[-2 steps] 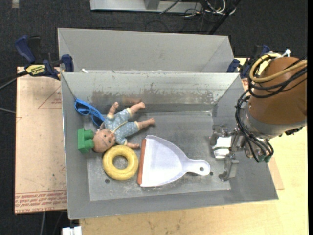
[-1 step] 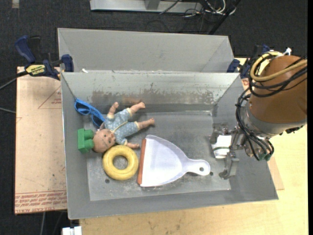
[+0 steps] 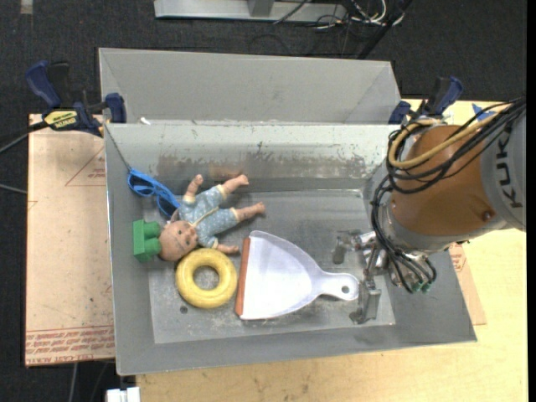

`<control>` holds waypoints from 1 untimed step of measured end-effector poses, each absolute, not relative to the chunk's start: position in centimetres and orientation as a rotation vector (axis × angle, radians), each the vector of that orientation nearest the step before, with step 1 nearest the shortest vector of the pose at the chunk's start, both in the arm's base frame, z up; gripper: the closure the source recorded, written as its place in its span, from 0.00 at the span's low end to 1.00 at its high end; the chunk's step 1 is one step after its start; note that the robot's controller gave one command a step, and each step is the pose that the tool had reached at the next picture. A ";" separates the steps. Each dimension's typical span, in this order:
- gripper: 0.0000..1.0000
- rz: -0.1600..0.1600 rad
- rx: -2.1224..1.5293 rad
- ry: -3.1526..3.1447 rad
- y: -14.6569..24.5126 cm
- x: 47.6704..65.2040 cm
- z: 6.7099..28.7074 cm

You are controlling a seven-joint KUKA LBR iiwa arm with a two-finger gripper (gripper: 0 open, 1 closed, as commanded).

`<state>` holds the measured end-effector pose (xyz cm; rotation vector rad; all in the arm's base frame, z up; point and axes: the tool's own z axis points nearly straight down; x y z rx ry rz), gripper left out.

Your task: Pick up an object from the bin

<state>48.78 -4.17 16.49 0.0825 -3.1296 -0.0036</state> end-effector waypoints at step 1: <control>0.00 -0.005 0.114 -3.128 -2.0 48.5 10.2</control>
Offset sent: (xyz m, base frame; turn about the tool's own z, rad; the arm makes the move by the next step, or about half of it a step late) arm 0.0133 0.0057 -0.0949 -0.0704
